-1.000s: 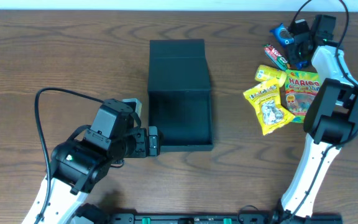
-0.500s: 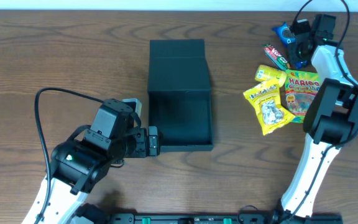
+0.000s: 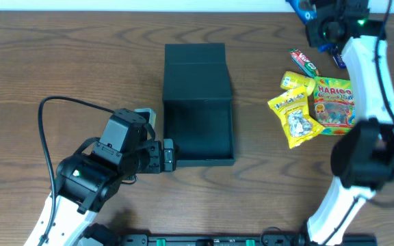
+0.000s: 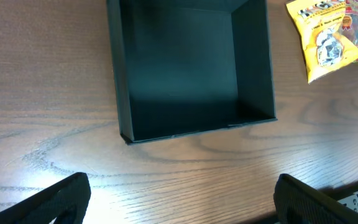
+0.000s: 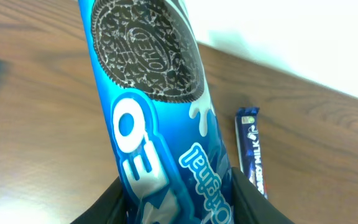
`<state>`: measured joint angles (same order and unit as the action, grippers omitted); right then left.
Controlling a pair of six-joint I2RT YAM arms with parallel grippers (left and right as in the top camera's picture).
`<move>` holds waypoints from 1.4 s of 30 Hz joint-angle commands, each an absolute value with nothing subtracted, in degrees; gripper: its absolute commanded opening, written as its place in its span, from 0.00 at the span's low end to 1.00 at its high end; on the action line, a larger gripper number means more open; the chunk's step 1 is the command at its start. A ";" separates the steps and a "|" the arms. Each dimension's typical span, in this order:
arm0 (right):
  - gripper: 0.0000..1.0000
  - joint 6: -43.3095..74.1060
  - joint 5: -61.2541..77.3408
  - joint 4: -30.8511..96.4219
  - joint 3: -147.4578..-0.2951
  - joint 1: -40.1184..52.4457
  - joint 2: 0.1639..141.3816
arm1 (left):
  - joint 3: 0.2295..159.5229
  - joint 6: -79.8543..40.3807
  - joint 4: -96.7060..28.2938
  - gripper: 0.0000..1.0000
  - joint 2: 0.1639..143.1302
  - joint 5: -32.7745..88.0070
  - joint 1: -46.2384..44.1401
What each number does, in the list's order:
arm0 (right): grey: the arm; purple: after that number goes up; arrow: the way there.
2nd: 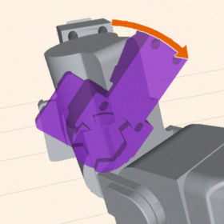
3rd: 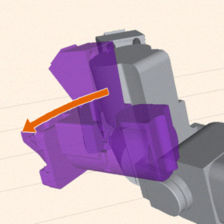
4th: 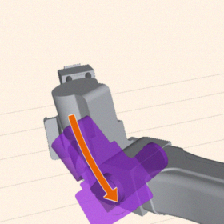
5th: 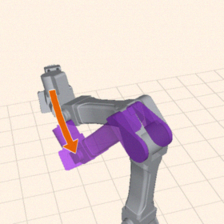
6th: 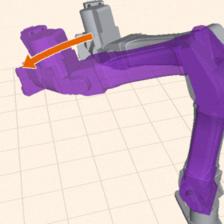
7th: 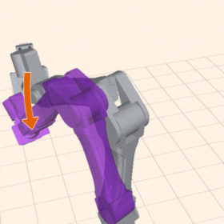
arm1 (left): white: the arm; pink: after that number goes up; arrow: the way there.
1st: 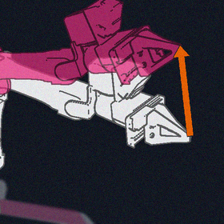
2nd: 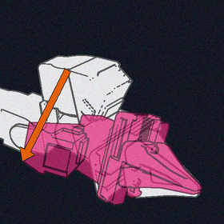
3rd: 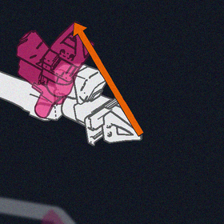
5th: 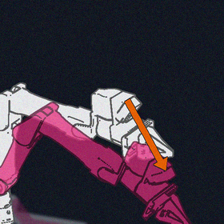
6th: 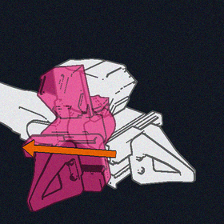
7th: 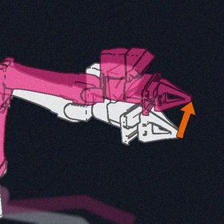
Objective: Pack container
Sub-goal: 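Lower the right gripper onto the blue Oreo pack and grasp it, then carry the Oreo pack with the right gripper into the black box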
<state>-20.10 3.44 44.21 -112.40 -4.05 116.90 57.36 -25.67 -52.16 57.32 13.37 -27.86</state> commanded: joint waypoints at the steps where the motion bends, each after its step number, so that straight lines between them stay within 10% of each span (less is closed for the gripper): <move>1: 0.01 -17.72 7.42 49.04 -113.16 -0.84 110.69 | 58.33 -25.28 -52.47 0.95 57.30 13.37 -27.77; 23: 0.01 10.31 9.23 81.17 -108.07 18.15 95.72 | 59.75 -16.67 -58.78 0.95 43.42 -0.64 -27.77; 42: 0.01 59.55 -3.84 48.53 -78.26 46.22 95.74 | 59.75 -17.82 -61.82 0.95 42.04 -0.64 -27.77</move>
